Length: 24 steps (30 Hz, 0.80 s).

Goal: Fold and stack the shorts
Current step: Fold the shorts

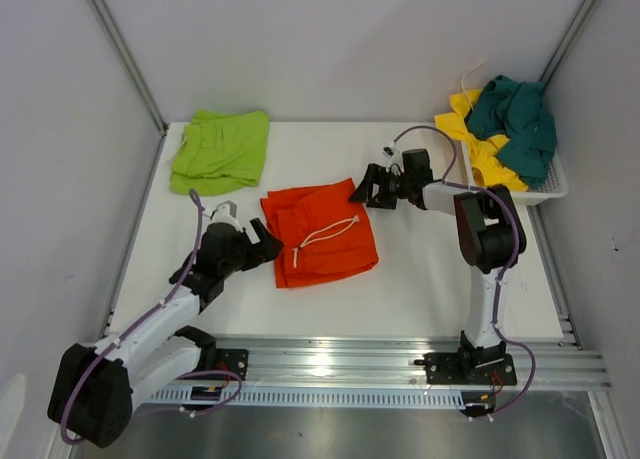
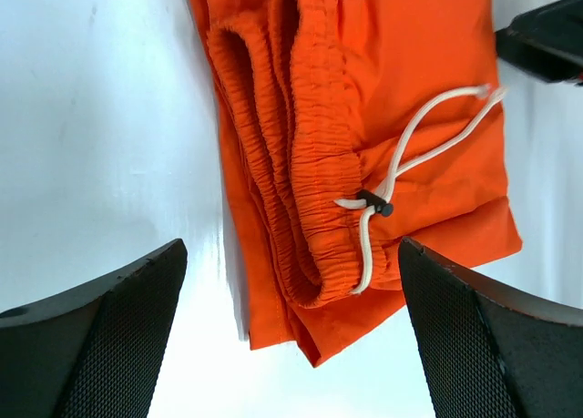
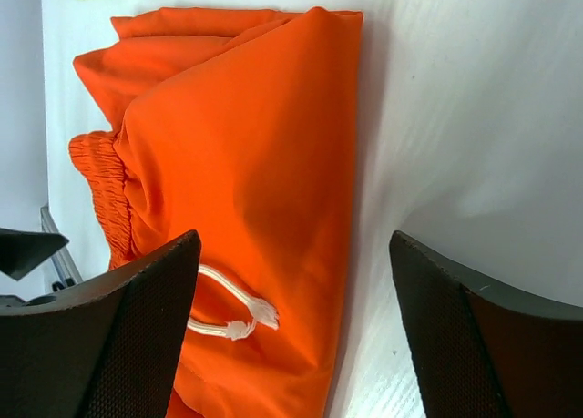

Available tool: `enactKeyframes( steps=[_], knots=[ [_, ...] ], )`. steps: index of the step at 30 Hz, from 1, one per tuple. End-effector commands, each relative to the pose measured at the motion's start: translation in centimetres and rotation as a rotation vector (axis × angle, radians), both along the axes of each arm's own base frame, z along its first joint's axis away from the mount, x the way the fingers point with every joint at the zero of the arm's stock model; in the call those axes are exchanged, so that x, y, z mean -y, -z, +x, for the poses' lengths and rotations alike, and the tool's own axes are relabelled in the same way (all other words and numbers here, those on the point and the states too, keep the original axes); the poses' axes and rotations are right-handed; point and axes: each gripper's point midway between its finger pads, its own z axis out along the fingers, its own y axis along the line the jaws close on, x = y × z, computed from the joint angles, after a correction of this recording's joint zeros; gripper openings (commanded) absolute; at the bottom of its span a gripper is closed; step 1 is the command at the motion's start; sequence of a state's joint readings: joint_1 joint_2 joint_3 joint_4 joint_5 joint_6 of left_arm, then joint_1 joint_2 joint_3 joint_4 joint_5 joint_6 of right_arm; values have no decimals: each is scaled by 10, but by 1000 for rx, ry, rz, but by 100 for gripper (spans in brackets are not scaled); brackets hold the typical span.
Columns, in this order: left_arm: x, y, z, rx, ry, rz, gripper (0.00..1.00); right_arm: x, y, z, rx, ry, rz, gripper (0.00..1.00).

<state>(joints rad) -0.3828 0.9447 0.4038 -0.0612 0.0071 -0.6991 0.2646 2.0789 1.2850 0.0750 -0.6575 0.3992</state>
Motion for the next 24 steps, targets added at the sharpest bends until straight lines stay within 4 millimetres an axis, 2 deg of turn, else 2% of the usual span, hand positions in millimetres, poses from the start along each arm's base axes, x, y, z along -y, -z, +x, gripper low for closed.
enactKeyframes(
  steps=[1, 3, 5, 11, 14, 18, 19, 24],
  knots=[
    [-15, -6, -1, 3, -46, 53, 99, -12, -7, 9, 47, -31, 46, 84],
    [-13, -11, 5, 9, -39, 55, 99, -12, -6, 7, 43, -32, 48, 82],
    [-7, 0, 6, -33, -12, 57, 99, -13, -10, 6, 57, -34, 54, 81],
    [9, 10, 21, -47, 24, 19, 99, -15, -13, -2, 52, -51, 59, 65],
    [11, 14, 33, -51, 22, 30, 99, -14, -10, -6, 41, -59, 54, 67],
    [12, 20, 44, -53, 17, 24, 99, -6, -11, -19, 43, -47, 36, 77],
    [12, 21, 45, -54, 17, 22, 99, -3, -5, -26, 26, -46, 34, 77],
    [12, 28, 58, -40, 9, 13, 99, 3, -1, -47, -11, -53, 36, 77]
  ],
)
